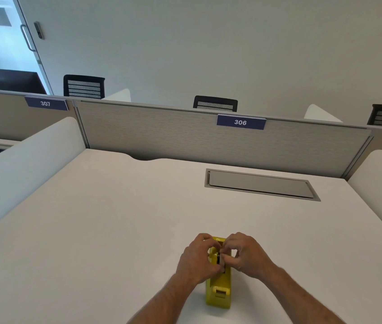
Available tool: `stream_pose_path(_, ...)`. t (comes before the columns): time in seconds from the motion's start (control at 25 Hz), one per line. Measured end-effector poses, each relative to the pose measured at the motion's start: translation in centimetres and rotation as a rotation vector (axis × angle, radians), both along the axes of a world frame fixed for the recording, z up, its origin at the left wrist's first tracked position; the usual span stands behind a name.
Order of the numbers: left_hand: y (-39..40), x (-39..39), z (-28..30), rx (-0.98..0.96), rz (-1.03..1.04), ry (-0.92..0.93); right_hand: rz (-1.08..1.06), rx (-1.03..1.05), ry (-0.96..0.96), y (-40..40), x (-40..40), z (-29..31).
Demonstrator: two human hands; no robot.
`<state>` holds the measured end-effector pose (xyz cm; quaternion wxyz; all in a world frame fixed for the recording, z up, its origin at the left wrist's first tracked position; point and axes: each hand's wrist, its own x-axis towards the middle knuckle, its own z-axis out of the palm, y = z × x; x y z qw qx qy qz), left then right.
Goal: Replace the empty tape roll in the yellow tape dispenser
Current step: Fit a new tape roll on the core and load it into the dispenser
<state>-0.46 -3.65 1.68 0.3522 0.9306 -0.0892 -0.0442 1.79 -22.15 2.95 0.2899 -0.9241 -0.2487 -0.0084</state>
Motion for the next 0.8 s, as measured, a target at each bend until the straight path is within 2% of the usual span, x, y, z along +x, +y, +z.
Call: stream_pose_path(0.8,0.00,-0.04,0.09,-0.017,-0.002,-0.009,-0.007,0.051,0.057,-0.25,-0.36,-0.56)
